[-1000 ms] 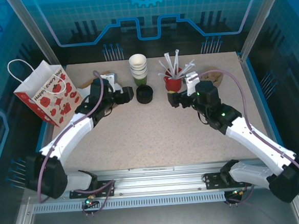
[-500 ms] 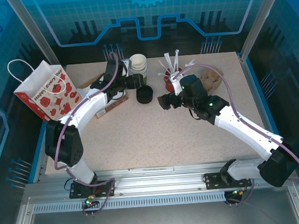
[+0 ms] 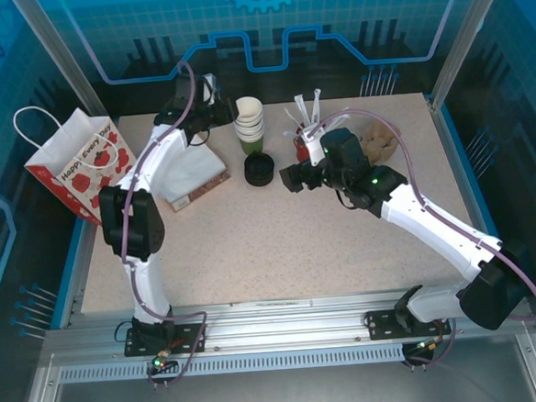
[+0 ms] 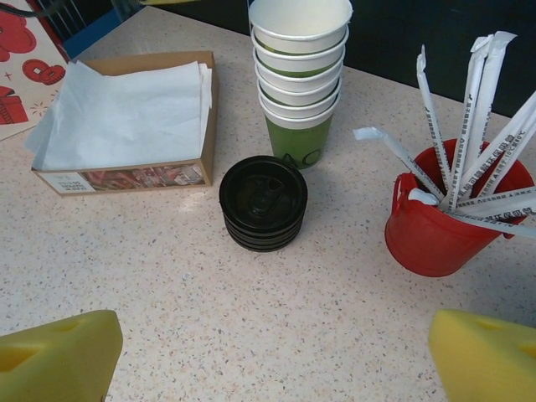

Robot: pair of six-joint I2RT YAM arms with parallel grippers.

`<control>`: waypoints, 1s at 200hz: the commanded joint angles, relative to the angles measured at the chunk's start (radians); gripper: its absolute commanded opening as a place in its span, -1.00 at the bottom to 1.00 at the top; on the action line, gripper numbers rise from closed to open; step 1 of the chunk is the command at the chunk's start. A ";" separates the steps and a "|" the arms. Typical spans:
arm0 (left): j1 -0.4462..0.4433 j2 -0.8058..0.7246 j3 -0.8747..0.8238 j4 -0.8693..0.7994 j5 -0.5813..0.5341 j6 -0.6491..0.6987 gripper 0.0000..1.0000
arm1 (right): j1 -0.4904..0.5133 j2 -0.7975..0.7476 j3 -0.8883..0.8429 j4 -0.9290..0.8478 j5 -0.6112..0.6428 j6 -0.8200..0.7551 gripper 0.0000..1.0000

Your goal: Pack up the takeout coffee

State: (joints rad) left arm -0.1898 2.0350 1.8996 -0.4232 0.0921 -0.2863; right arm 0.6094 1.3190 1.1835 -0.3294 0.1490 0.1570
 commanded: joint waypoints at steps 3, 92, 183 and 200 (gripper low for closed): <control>-0.002 0.058 0.112 -0.086 0.032 0.021 -0.01 | 0.001 0.019 0.040 0.002 -0.019 0.013 0.90; -0.002 0.167 0.237 -0.138 0.061 0.041 -0.43 | 0.009 0.040 0.040 -0.006 -0.029 0.013 0.89; -0.002 0.199 0.295 -0.170 0.052 0.049 -0.66 | 0.014 0.056 0.024 -0.010 -0.035 0.013 0.89; -0.002 0.200 0.298 -0.172 0.049 0.055 -0.69 | 0.016 0.060 0.024 -0.011 -0.035 0.010 0.89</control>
State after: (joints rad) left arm -0.1917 2.2105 2.1593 -0.5694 0.1291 -0.2550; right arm 0.6151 1.3693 1.1931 -0.3302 0.1253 0.1604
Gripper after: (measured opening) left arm 0.164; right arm 0.945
